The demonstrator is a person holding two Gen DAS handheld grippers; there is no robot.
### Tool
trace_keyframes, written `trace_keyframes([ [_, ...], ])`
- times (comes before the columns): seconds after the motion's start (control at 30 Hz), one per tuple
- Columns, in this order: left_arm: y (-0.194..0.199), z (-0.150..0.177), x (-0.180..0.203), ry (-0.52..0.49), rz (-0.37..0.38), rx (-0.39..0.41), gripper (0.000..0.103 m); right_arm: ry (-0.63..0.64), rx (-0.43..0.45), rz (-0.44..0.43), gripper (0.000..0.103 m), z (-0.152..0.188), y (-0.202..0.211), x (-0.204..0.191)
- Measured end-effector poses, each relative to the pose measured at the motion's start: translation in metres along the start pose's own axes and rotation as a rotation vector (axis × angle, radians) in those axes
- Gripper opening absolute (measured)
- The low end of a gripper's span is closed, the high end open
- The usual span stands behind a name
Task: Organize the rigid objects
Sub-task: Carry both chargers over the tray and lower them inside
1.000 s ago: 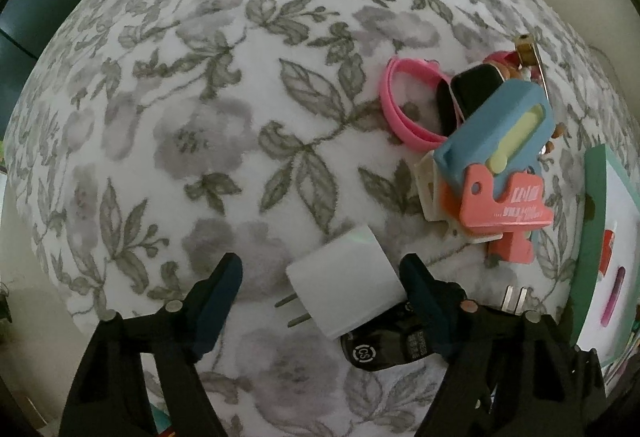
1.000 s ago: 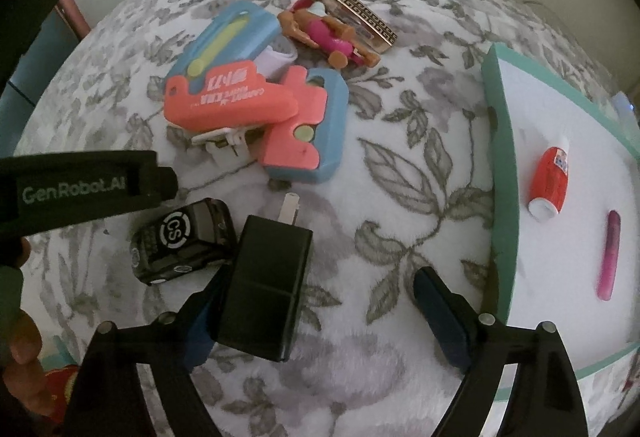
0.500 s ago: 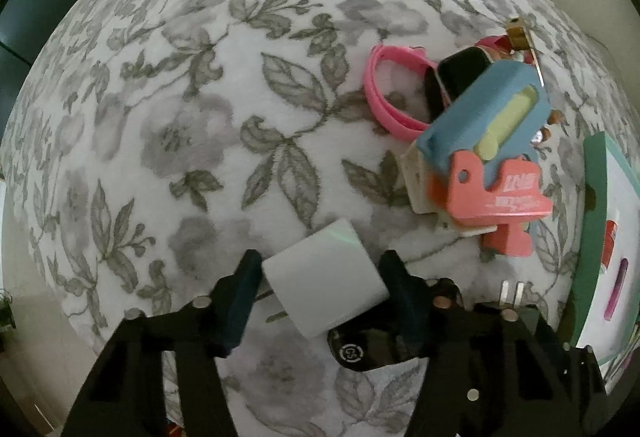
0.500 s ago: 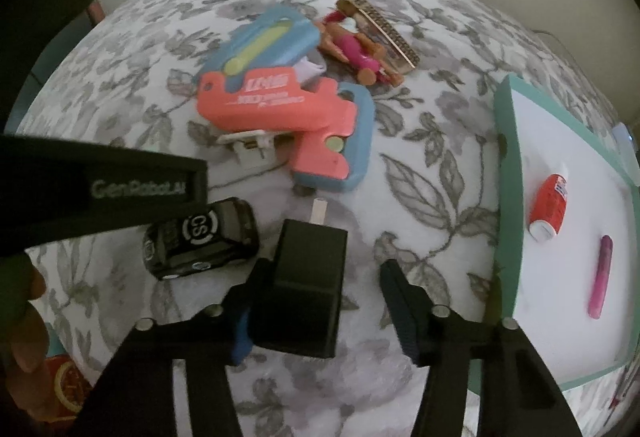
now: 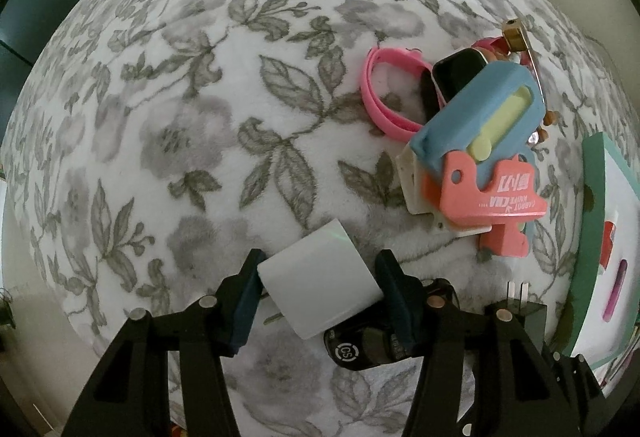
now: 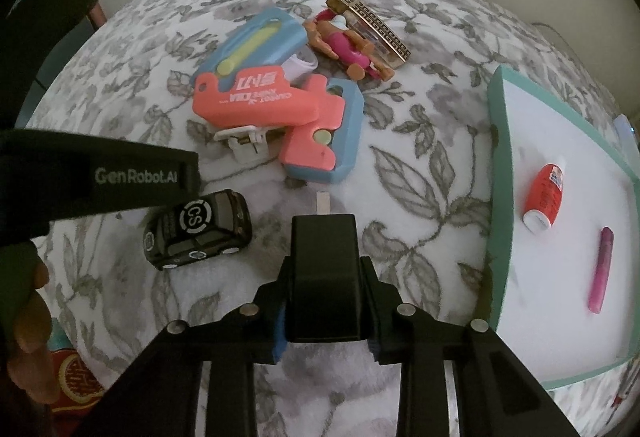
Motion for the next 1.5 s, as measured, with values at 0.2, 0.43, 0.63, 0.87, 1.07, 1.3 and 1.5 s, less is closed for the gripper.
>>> trace_keyframes([
  [0.2,0.004,-0.002,-0.009,0.03,0.027,0.006,0.058,-0.013,0.005,-0.006,0.031,-0.001,0.004,0.006],
  [0.43,0.029,-0.004,-0.016,0.042,0.049,0.061,0.058,-0.05,0.029,-0.028,0.031,-0.005,0.017,0.02],
  [0.63,0.072,-0.014,-0.009,0.035,0.043,0.169,0.058,-0.111,0.068,-0.038,0.031,-0.011,0.034,0.043],
  [0.87,0.093,-0.012,0.01,-0.013,0.048,0.242,0.058,-0.186,0.108,-0.028,0.031,-0.012,0.055,0.076],
  [1.07,0.096,-0.006,0.032,-0.064,0.057,0.262,0.058,-0.283,0.082,0.004,0.031,-0.007,0.054,0.117],
  [1.3,0.094,0.006,0.065,-0.157,0.054,0.26,0.058,-0.391,0.029,0.064,0.031,0.007,0.043,0.167],
  [1.5,0.087,0.022,0.105,-0.281,0.07,0.237,0.058,-0.498,-0.025,0.054,0.031,0.023,0.031,0.204],
])
Point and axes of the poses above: each gripper's, at about its wrist camera, not at the fingertips, and y roughly against the way its jaws point, x to its right, z to its underside, the point moved 6 cm from there along -y, roughly the way its jaws point, and after that the axes turned 10 degrees about z, right-handed, at the moved point
